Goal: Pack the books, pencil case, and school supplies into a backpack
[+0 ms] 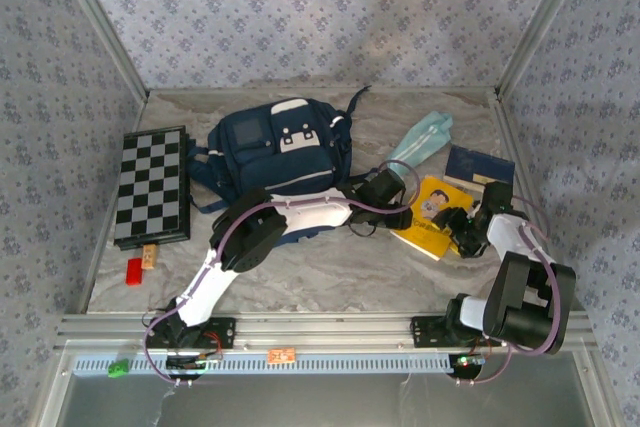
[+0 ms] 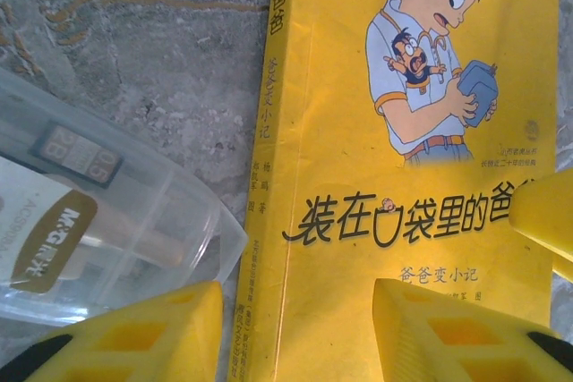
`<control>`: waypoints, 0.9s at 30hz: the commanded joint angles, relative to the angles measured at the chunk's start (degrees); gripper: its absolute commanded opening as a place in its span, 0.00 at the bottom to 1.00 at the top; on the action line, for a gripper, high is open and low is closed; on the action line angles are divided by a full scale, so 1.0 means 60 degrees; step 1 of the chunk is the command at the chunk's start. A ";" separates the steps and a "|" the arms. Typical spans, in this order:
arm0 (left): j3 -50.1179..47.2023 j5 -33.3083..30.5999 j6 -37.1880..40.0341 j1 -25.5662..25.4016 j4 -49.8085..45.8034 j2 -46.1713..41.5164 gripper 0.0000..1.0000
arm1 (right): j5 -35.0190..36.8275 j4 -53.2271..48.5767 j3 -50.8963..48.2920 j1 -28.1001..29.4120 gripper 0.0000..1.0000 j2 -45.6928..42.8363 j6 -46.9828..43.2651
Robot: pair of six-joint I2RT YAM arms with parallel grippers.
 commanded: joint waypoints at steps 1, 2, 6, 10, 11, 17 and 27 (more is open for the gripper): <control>0.0315 0.0264 -0.0037 0.0003 -0.0214 0.0392 0.46 | -0.0001 -0.0050 0.0096 0.0172 0.69 0.0289 -0.0139; 0.0337 0.0262 -0.0023 0.0013 -0.0248 0.0418 0.45 | -0.0147 -0.0058 0.0152 0.0194 0.68 0.0321 -0.0154; 0.0367 0.0237 -0.0044 0.0010 -0.0366 0.0528 0.43 | -0.0712 -0.0061 0.0232 0.0253 0.66 -0.0027 -0.0092; 0.0338 0.0146 -0.0052 0.0011 -0.0433 0.0565 0.42 | -0.0882 -0.0389 0.0485 0.0247 0.65 -0.0494 -0.0263; 0.0330 0.0127 -0.0044 0.0010 -0.0459 0.0558 0.42 | -0.1007 -0.0497 0.0554 0.0214 0.65 -0.0566 -0.0299; 0.0323 -0.0025 0.0008 0.0011 -0.0612 0.0528 0.42 | -0.1401 -0.0762 0.0696 0.0009 0.59 -0.0827 -0.0491; 0.0345 0.0065 -0.0004 -0.0005 -0.0590 0.0536 0.42 | -0.2187 -0.0749 0.0618 -0.0337 0.39 -0.1104 -0.0696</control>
